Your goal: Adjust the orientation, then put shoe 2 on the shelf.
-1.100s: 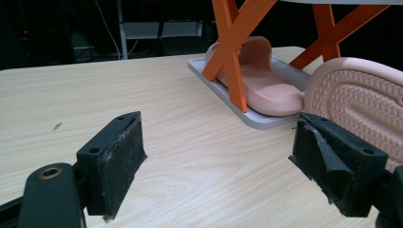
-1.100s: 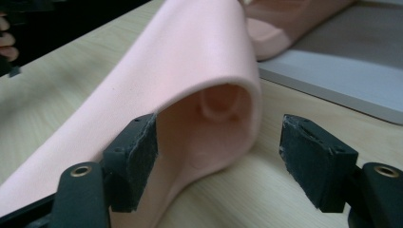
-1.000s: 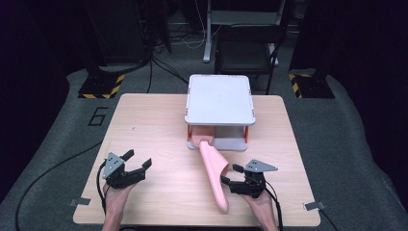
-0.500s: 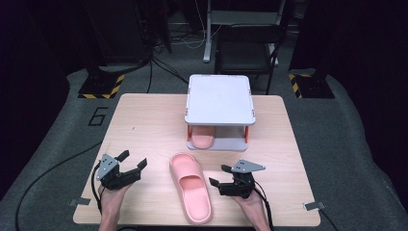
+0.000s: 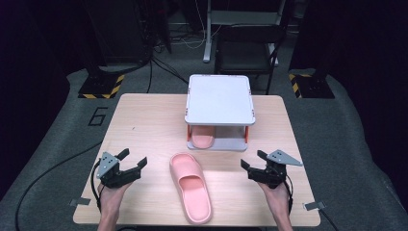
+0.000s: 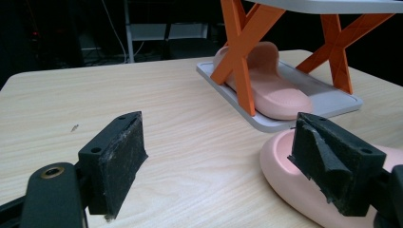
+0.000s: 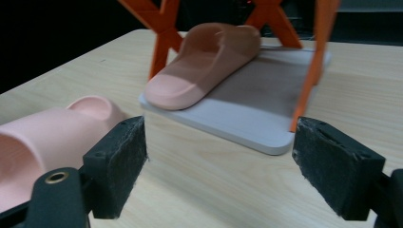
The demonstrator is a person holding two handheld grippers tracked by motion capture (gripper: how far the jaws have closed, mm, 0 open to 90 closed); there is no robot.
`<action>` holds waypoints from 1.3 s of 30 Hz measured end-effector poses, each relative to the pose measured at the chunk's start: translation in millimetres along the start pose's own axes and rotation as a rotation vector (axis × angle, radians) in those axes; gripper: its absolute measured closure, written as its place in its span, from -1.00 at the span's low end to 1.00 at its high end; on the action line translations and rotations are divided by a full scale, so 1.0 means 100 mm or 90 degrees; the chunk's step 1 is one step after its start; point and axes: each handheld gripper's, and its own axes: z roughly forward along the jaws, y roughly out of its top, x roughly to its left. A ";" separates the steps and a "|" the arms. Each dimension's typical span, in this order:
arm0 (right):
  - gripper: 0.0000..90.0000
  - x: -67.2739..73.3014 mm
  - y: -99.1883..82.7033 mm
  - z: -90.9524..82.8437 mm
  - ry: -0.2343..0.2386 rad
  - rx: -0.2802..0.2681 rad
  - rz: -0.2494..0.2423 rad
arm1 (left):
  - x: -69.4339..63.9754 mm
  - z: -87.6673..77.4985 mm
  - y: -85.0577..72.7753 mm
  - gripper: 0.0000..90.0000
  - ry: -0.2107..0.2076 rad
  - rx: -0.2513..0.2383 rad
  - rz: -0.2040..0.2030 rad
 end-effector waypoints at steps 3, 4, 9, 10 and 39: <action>-0.61 -0.09 0.01 -0.08 -0.020 -0.008 0.012 | -0.02 0.01 -0.01 -0.60 -0.006 0.001 0.002; -0.61 -0.09 0.01 -0.08 -0.020 -0.008 0.012 | -0.03 0.02 -0.02 -0.60 -0.003 0.000 -0.001; -0.61 -0.17 0.01 -0.12 -0.030 -0.009 0.018 | -0.17 0.07 -0.05 -0.60 -0.036 0.012 -0.001; -0.61 -0.17 0.01 -0.12 -0.031 -0.008 0.021 | -0.21 0.09 -0.05 -0.60 -0.044 0.015 0.002; -0.61 -0.13 0.18 -0.04 -0.018 -0.016 0.001 | -1.04 0.45 -0.34 -0.09 -0.117 0.147 0.134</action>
